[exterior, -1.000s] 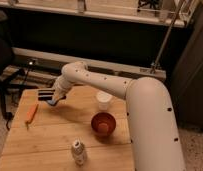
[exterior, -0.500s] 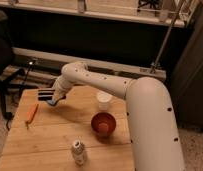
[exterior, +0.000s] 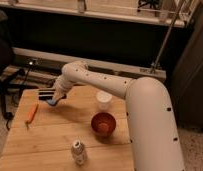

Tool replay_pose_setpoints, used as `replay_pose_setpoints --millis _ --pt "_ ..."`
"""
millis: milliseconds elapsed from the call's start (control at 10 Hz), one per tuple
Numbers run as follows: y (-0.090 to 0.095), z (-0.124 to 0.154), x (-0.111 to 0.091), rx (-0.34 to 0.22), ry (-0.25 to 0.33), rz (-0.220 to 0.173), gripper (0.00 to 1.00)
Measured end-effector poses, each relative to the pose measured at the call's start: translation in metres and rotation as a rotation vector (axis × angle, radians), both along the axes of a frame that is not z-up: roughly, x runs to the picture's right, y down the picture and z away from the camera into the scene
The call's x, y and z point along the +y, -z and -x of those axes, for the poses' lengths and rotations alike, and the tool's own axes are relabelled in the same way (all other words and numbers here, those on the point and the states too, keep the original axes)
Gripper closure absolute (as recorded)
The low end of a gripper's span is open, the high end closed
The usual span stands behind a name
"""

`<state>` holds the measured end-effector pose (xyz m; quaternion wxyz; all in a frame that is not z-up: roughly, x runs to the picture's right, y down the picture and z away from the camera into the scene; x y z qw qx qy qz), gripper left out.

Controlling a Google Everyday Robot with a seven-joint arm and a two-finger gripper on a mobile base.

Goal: Place the eraser on the white sponge

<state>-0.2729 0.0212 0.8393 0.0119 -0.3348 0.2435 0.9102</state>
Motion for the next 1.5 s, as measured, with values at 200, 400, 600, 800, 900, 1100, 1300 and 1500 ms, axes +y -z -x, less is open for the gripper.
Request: replay_pose_setpoints --millis 200,400,600,800,900,1100,1300,1500 --pt "-0.002 0.010 -0.007 -0.011 0.020 -0.006 0.84" --pt "-0.006 0.015 -0.011 -0.016 0.039 -0.007 0.84" --pt "-0.015 0.024 -0.013 -0.013 0.071 -0.012 0.84" --pt "-0.031 0.028 -0.012 0.012 0.109 -0.019 0.84" --pt "-0.040 0.030 -0.012 0.024 0.122 -0.023 0.84" --pt "-0.053 0.034 -0.012 0.033 0.132 -0.037 0.84" --pt "-0.065 0.036 -0.005 0.027 0.136 -0.039 0.80" --pt "-0.071 0.039 0.005 0.022 0.146 -0.027 0.64"
